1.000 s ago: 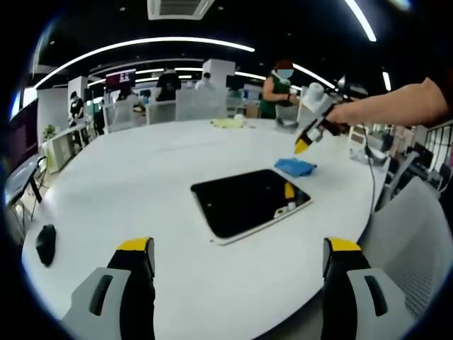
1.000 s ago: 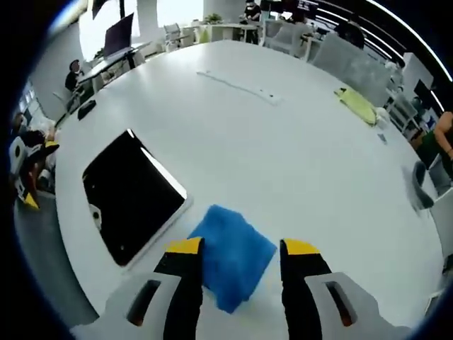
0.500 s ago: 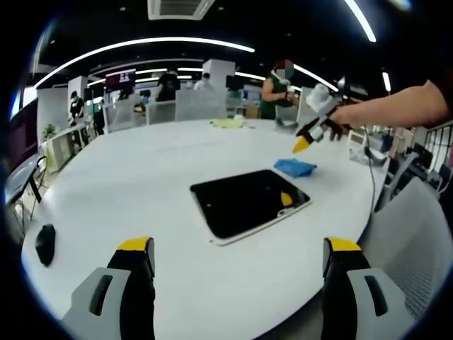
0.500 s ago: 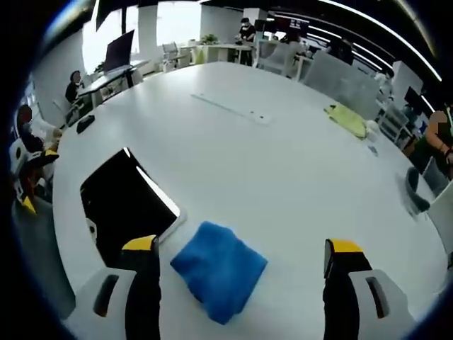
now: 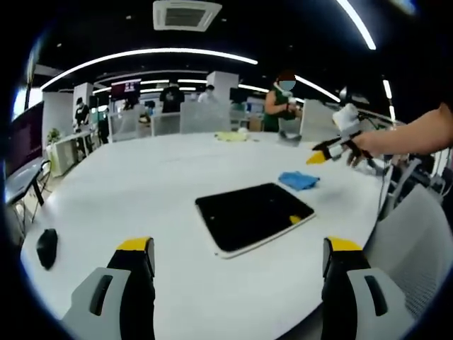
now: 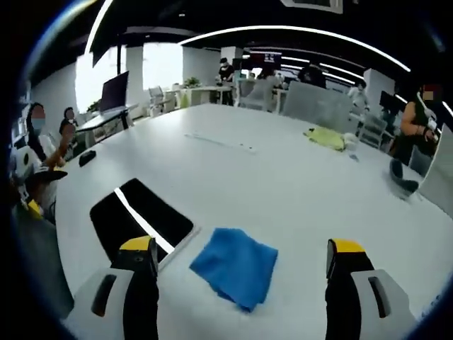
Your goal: Wipe the mirror surface with the cleaning cloth until all visible marks leave the cleaned area.
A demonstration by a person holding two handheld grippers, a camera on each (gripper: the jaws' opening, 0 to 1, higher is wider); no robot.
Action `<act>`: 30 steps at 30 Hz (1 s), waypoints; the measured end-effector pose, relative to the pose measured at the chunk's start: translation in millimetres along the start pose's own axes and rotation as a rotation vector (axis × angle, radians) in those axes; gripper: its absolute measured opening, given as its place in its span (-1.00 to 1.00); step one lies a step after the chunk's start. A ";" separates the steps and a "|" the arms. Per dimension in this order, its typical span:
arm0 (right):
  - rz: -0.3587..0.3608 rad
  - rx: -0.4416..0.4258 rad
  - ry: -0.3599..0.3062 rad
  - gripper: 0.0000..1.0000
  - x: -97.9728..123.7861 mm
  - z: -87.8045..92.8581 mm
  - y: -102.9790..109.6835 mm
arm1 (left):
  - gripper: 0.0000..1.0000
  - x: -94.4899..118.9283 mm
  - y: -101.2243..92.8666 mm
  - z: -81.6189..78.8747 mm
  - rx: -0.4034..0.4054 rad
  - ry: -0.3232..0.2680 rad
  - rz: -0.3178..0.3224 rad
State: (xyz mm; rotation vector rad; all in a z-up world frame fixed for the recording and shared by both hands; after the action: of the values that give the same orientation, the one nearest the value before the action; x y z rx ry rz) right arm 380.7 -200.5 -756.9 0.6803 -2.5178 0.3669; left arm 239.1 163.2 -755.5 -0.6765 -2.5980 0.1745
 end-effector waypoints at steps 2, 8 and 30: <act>0.001 -0.044 -0.007 0.99 9.7 8.5 8.4 | 0.99 -0.2 0.6 0.3 -0.002 0.004 -0.002; 0.015 -0.032 -0.119 0.97 43.9 24.8 38.2 | 0.99 1.7 -4.0 -1.2 -0.084 0.011 0.010; -0.036 -0.002 -0.100 0.96 71.1 45.3 94.9 | 0.99 0.2 -0.8 -6.1 -0.032 -0.043 0.039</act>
State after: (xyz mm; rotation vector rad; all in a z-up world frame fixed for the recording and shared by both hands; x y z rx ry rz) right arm 259.1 -166.0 -768.8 0.7600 -2.5957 0.3245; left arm 241.3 162.7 -749.8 -0.7425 -2.6354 0.1622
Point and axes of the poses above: the point that each gripper's makers call its tool centre point, and the gripper's own axes: x roughly backward along the fingers, y roughly to its left, z roughly out of its underside, the point moved 4 cm from there along x, roughly backward along the fingers, and after that the axes turned 9 degrees about x, right-handed, at the moved point
